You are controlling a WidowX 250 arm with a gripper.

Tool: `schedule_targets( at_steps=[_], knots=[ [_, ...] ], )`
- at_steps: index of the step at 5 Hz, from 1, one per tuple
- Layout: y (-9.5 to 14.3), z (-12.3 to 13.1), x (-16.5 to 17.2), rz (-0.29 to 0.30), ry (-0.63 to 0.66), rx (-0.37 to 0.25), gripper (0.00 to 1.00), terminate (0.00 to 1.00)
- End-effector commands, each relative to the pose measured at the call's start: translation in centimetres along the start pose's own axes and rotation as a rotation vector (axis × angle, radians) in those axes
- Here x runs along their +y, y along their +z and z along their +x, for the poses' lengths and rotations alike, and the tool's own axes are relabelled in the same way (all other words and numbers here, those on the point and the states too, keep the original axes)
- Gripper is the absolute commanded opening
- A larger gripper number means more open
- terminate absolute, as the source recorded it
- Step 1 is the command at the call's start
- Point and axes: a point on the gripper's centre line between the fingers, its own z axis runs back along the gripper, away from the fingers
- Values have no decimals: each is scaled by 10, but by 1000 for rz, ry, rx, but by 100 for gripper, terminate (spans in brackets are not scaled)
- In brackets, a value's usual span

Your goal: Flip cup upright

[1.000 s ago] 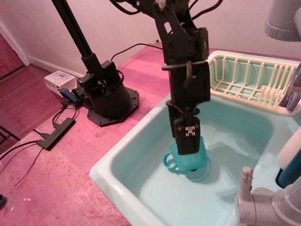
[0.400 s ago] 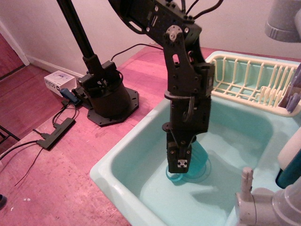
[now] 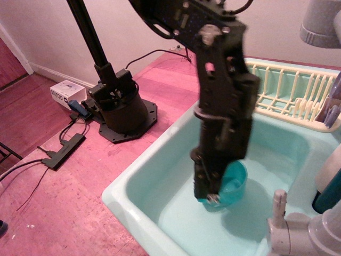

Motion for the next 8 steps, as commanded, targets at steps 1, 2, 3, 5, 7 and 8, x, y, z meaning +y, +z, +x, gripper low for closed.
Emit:
schedule_targets(
  at_steps=[1,2,3,5,7,8],
  knots=[
    [18,5,-25,48,-37,55,100,0],
    [30,1,-32,27,-47,-18,100,0],
    [50,0,-40,29,-55,-74,100,0],
    [76,-15,-36,3,-57,-154,100,0],
    [76,-15,-36,3,-57,-154,100,0],
    [76,-15,-36,3,-57,-154,100,0]
  ],
)
